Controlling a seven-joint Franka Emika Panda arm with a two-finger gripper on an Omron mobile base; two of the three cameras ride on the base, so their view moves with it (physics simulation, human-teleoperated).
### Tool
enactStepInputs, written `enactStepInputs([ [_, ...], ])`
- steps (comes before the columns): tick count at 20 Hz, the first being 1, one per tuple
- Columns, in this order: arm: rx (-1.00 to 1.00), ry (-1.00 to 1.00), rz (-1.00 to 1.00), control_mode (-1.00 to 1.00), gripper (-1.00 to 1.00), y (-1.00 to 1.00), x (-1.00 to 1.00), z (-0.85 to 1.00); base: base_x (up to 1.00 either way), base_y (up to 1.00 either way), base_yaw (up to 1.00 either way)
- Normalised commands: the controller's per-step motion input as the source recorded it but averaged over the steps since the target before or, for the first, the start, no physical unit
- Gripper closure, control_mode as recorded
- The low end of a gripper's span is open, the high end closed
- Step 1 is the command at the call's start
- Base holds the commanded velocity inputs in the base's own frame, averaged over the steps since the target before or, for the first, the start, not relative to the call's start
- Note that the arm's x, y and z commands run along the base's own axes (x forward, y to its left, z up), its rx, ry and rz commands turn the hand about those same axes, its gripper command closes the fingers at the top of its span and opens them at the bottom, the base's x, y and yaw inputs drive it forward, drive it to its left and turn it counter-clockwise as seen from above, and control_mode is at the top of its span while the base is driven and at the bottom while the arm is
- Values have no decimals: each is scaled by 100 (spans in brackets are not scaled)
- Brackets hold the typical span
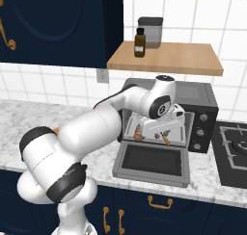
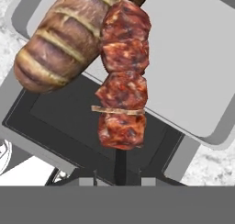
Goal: Pick up the kebab skewer and baguette bread, and place them inside the toaster oven. Close the toaster oven door and start by setting the timer.
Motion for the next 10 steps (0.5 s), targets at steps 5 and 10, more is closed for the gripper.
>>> enactStepInputs([
  [5,0,-1,0,-100,100,0,20,-37,0,0,0],
  [10,1,-7,-4,-100,100,0,23,-19,0,0,0],
])
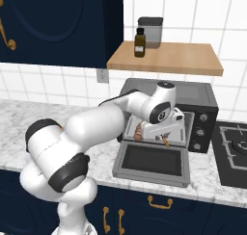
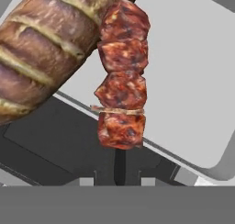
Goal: Pick up the kebab skewer and baguette bread, and place them inside the toaster oven. Close the toaster oven door and start by setting the timer.
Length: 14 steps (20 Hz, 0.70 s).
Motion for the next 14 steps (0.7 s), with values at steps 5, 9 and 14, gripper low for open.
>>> enactStepInputs([
  [5,0,-6,-5,-100,100,0,29,-3,0,0,0],
  [9,0,-3,-2,-100,100,0,27,-11,0,0,0],
  [14,0,-5,0,-100,100,0,23,-20,0,0,0],
])
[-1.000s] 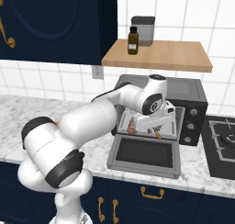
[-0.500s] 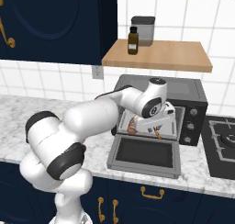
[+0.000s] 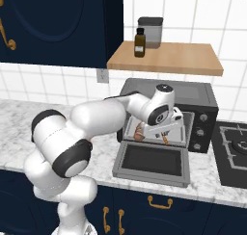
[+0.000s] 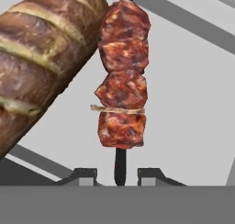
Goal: Pick up the kebab skewer and baguette bread, and place them inside the toaster oven. Close the toaster oven door and start by setting the timer.
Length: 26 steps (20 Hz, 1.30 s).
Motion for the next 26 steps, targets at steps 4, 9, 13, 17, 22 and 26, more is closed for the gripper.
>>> enactStepInputs([
  [4,0,-4,0,-100,100,0,13,-16,0,0,0],
  [9,0,-4,0,-100,100,-1,0,-14,0,0,0],
  [13,0,-3,0,-100,-100,0,0,-15,0,0,0],
  [17,0,-5,0,-100,-100,-1,0,-6,0,0,0],
  [22,0,-2,0,-100,-100,-2,0,0,0,0,0],
  [26,0,-3,0,-100,-100,0,-6,21,0,0,0],
])
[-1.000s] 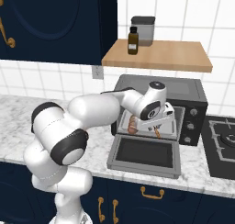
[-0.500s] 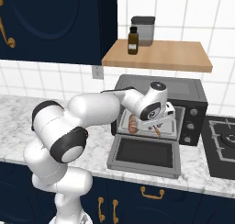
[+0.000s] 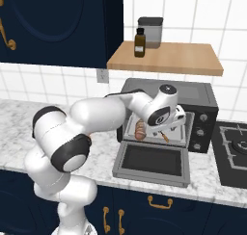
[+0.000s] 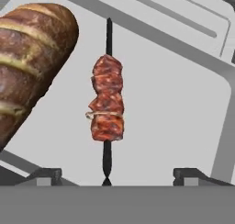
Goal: Pick up the kebab skewer and baguette bread, and place them inside the toaster oven. Close the toaster oven door and start by setting the timer.
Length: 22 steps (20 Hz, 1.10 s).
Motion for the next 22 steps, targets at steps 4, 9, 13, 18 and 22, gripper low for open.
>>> enactStepInputs([
  [4,0,-5,0,-100,-100,-1,-27,15,0,0,0],
  [9,0,-1,-14,-100,-100,0,-67,4,0,0,0],
  [13,0,0,-34,-100,-100,0,-99,0,0,0,0],
  [18,0,0,-47,-100,-100,1,-95,-14,0,0,0],
  [22,0,0,-59,-100,-100,29,-31,-50,0,0,0],
])
